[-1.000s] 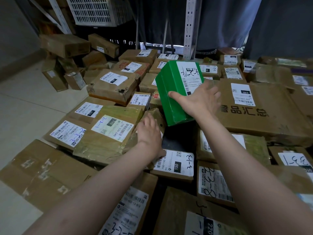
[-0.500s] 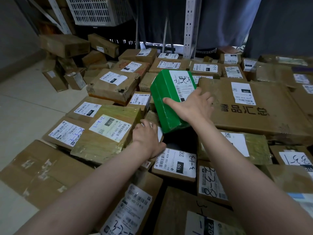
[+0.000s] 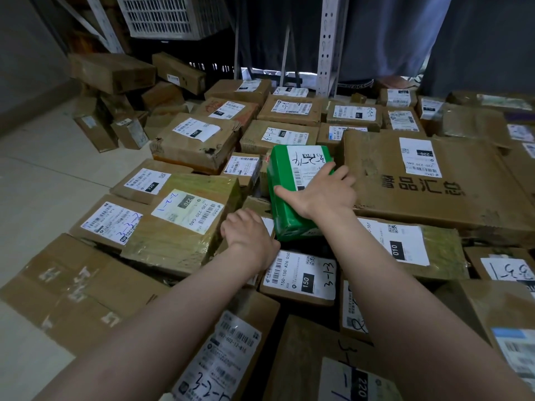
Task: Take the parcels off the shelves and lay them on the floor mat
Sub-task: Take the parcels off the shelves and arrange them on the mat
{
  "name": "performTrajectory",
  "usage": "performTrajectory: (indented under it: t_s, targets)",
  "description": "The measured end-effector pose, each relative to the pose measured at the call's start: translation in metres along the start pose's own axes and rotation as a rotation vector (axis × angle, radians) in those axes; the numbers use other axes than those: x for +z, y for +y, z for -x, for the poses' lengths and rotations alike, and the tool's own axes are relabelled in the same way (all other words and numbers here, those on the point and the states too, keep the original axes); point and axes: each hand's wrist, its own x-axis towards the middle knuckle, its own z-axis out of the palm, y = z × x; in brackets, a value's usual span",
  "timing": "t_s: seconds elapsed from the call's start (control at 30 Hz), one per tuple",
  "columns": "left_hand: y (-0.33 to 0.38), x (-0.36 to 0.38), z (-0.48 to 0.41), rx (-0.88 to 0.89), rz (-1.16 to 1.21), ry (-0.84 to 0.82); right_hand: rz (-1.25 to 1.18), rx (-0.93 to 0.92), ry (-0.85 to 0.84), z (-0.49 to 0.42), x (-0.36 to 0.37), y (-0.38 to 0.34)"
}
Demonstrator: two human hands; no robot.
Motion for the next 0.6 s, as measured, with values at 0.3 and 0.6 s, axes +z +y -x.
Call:
performTrajectory:
  t_s: [0.3,0.6]
  targets:
    - [0.003,0.001,-0.002,-0.024,0.006,-0.034,0.070,0.032,-0.124,0.002,-0.001,0.002]
    - [-0.005,0.000,-0.003,-0.015,0.107,-0.059,0.143,0.053,-0.154,0.010,0.013,0.003]
